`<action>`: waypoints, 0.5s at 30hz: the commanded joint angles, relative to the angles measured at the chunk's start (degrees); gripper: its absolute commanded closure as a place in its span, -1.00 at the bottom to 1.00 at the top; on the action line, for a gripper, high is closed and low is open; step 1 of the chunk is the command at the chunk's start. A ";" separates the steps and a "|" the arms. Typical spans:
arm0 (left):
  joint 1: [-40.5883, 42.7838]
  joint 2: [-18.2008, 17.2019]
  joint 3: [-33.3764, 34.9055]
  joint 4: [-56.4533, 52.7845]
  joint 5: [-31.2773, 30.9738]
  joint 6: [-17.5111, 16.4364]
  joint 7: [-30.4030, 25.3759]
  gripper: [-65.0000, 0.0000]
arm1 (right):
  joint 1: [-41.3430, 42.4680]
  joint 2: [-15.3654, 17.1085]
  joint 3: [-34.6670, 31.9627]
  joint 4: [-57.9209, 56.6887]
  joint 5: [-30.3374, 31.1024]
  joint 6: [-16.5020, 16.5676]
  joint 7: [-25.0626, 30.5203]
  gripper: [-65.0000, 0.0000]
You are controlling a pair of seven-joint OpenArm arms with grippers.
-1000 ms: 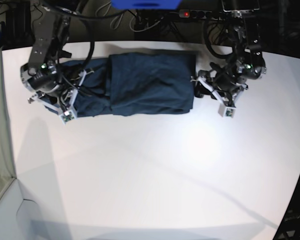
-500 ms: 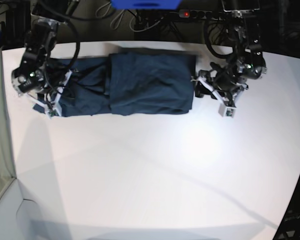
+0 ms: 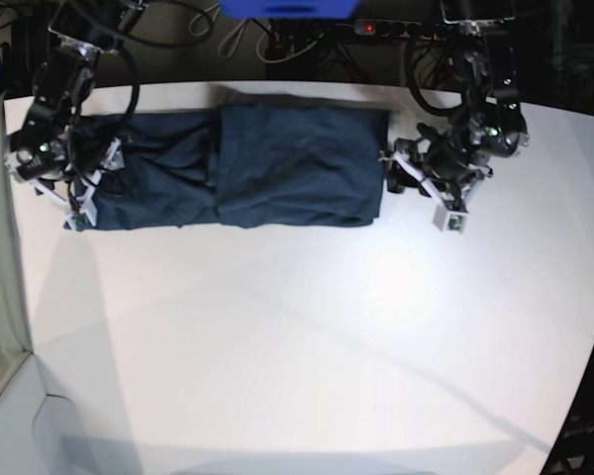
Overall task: Layout the t-shirt on the table in an organized manner, then fold the t-shirt properly
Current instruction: 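Grasp the opposite strip end with the right gripper and adjust it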
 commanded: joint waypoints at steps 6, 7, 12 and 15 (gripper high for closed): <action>-0.09 -0.29 0.03 1.00 -0.45 -0.18 -0.56 0.03 | 4.47 0.58 0.09 -5.58 0.49 -0.25 0.43 -0.45; 0.17 -0.29 0.03 1.27 -0.45 -0.18 -0.56 0.03 | 4.91 0.58 0.09 -7.16 0.49 -0.25 0.34 -0.45; 0.35 -0.29 0.03 1.53 -0.45 -0.18 -0.56 0.03 | 5.17 0.31 0.18 -10.42 0.49 -0.25 0.43 -0.44; 0.35 -0.29 0.03 1.53 -0.45 -0.18 -0.56 0.03 | 4.99 -0.48 0.18 -10.42 1.20 -0.25 0.43 -0.44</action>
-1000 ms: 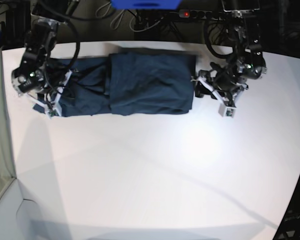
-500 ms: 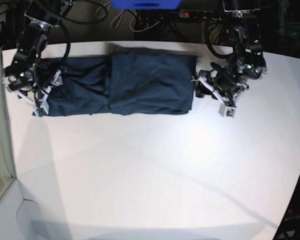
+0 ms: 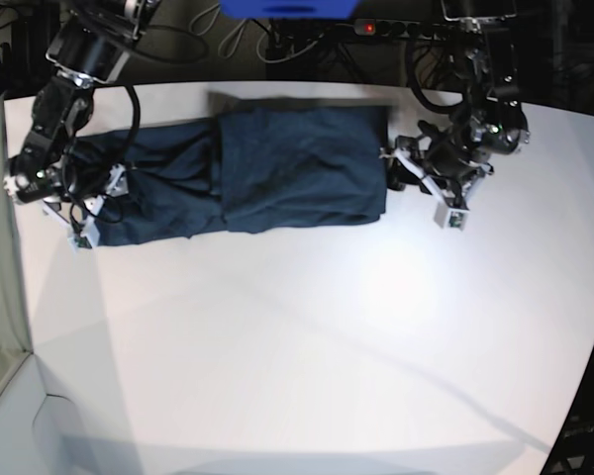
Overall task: Layout the t-shirt on the table in an organized manner, then fold the t-shirt properly
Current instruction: 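Grasp the opposite strip end with the right gripper and adjust it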
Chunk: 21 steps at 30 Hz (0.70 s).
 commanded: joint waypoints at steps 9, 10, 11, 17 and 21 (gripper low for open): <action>-0.31 -0.16 0.03 0.83 -0.34 -0.18 -0.58 0.03 | -1.81 -0.92 -0.28 -0.67 1.27 -0.03 -1.58 0.25; -0.31 -0.16 0.03 0.83 -0.34 -0.18 -0.58 0.03 | -1.90 -1.01 -0.37 -0.67 1.27 -0.03 -1.75 0.42; -0.31 -0.16 0.03 0.83 -0.34 -0.18 -0.58 0.03 | -2.16 -1.01 -0.37 -0.67 1.27 -0.03 -1.84 0.63; -0.31 -0.16 0.03 0.57 -0.34 -0.18 -0.58 0.03 | -2.52 -1.01 -0.28 -0.05 1.27 -0.03 -2.02 1.00; -0.31 -0.16 0.03 0.48 -0.34 -0.18 -0.58 0.03 | -2.52 -1.97 -0.28 3.90 1.36 -0.03 -3.25 1.00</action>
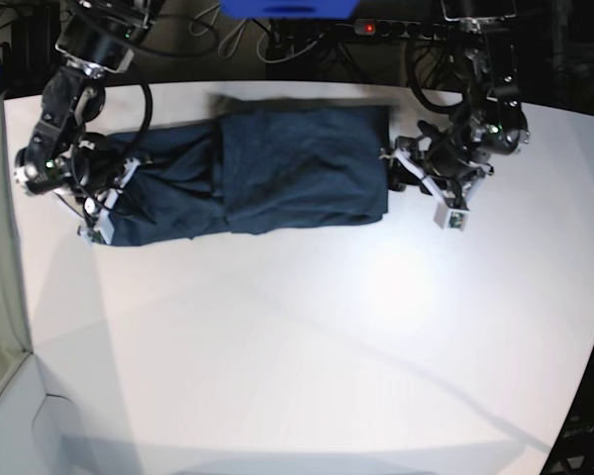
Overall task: Layout the t-shirt on the table in an organized manner, then fold the t-shirt properly
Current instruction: 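Grasp the opposite strip end with the right gripper and adjust it, then lift the strip end with the right gripper and fold it toward the left gripper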
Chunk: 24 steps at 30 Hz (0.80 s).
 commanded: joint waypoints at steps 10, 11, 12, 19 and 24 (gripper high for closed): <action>-0.29 0.11 0.03 0.46 -0.45 -0.18 -0.36 0.03 | -0.35 -4.86 -6.28 20.34 -1.55 -0.03 -10.51 1.00; -0.29 0.19 0.03 0.46 -0.45 -0.18 -0.36 0.03 | -0.35 -5.30 -7.60 21.48 -1.55 -0.03 -10.51 1.00; -0.29 0.19 0.03 0.46 -0.45 -0.18 -0.36 0.03 | -0.62 -5.74 -8.83 22.36 -1.55 -0.03 -10.51 1.00; -0.29 0.37 0.12 0.37 -0.45 -0.18 -0.36 0.03 | -4.13 -8.91 -17.01 24.03 -1.63 -0.03 -10.51 1.00; -0.29 0.28 2.58 0.37 -0.36 0.09 -0.36 0.03 | -5.89 -10.04 -22.99 24.12 -1.63 -0.03 -10.51 1.00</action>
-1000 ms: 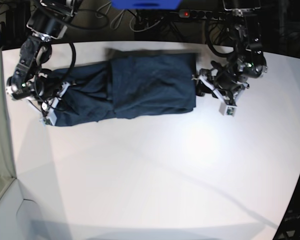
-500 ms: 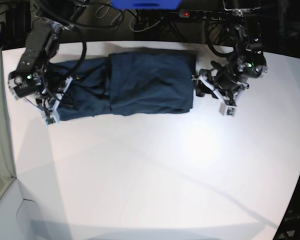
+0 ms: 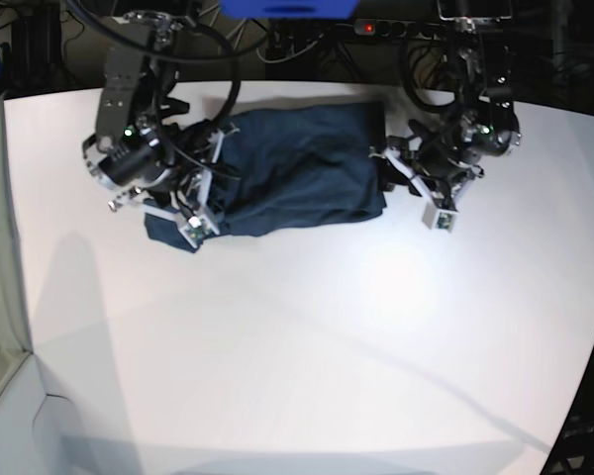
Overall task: Layout the t-shirt on the table in an organized manner, then fold the t-shirt properly
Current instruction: 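Lift the strip end with the right gripper and fold it toward the left gripper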
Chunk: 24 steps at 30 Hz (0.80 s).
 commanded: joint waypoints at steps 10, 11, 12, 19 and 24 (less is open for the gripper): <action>-0.70 -0.18 0.02 -1.15 -0.01 0.15 0.12 0.03 | 1.68 -0.27 -14.65 1.85 0.51 -0.23 0.49 1.00; -0.79 -0.18 0.02 -1.76 -0.01 0.15 0.12 0.03 | 1.77 -0.27 -16.59 1.76 0.51 -0.23 0.49 1.00; -0.79 -0.18 0.02 -2.20 -0.09 0.15 0.12 0.03 | 1.85 -0.27 -18.52 1.68 0.51 -0.23 0.49 1.00; -0.70 -0.44 -0.06 -2.64 -0.27 0.15 0.12 0.03 | 3.61 -0.27 -25.55 1.41 0.51 -0.23 1.67 1.00; -0.44 -0.53 -0.42 -1.94 -0.36 0.06 0.12 0.03 | 3.88 -0.27 -30.30 -0.35 0.51 -0.23 2.29 1.00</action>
